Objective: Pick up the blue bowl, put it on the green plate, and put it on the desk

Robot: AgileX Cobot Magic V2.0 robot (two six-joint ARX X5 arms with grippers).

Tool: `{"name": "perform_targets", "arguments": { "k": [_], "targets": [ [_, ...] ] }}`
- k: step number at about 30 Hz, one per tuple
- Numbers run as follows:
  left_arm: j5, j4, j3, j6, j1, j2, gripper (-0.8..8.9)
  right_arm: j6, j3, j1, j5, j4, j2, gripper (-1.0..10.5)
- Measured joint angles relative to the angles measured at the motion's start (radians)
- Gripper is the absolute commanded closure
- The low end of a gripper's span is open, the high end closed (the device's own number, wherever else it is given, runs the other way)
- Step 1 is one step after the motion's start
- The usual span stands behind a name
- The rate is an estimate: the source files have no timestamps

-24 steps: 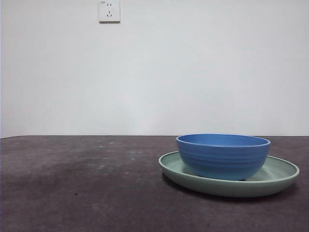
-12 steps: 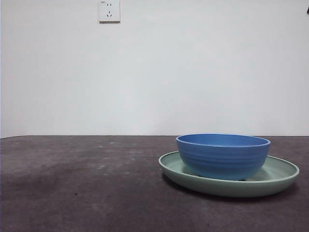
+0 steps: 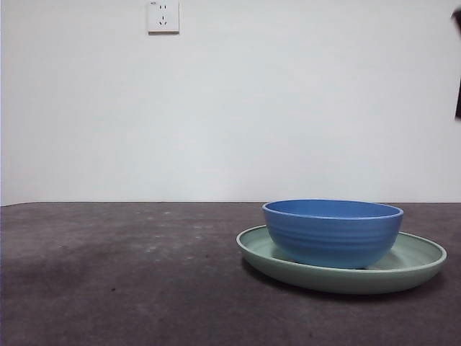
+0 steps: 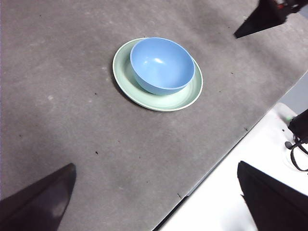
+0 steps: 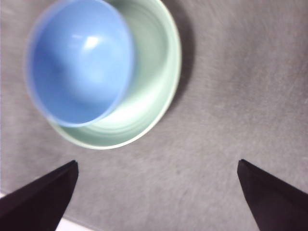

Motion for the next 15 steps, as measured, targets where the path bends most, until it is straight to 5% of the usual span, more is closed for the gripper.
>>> {"name": "perform_targets", "arguments": {
  "k": [7, 15],
  "targets": [
    [0.000, 0.015, 0.000, 0.000, 0.000, 0.000, 1.92, -0.004, 0.000, 0.003, -0.001, 0.144, 0.185, 3.3],
    [0.000, 0.051, 0.000, 0.000, 0.000, 0.000, 1.92, -0.026, 0.000, 0.016, -0.019, 0.305, 0.341, 4.7]
  ]
}}
